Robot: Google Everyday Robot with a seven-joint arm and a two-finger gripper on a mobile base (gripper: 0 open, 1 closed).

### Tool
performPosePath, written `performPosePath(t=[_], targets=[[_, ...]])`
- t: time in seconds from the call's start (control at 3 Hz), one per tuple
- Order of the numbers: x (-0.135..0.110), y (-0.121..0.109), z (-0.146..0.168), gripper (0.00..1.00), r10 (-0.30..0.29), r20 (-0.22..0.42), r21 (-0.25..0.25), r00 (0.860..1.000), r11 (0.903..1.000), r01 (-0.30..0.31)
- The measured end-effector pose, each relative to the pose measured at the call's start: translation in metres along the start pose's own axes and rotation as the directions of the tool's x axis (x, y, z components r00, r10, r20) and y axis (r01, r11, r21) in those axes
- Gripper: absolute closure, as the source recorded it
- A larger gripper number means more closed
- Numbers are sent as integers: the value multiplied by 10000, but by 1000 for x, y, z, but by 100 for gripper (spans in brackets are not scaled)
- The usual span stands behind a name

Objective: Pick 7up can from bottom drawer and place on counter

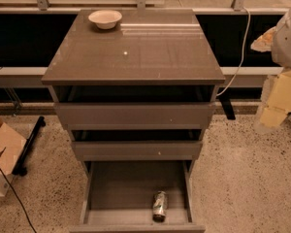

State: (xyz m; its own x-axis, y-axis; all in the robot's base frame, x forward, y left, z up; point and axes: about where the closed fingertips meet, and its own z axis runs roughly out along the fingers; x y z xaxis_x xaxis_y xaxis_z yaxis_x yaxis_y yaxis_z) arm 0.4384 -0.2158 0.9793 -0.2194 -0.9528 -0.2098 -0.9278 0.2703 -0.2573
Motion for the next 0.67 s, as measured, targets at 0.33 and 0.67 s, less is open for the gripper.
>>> performPosePath(t=[0.33, 0.67], targets=[[0, 0, 0, 0, 0, 0, 0, 10000, 10000, 0], [-12, 4, 8, 0, 594, 322, 39, 9977, 9982, -595]])
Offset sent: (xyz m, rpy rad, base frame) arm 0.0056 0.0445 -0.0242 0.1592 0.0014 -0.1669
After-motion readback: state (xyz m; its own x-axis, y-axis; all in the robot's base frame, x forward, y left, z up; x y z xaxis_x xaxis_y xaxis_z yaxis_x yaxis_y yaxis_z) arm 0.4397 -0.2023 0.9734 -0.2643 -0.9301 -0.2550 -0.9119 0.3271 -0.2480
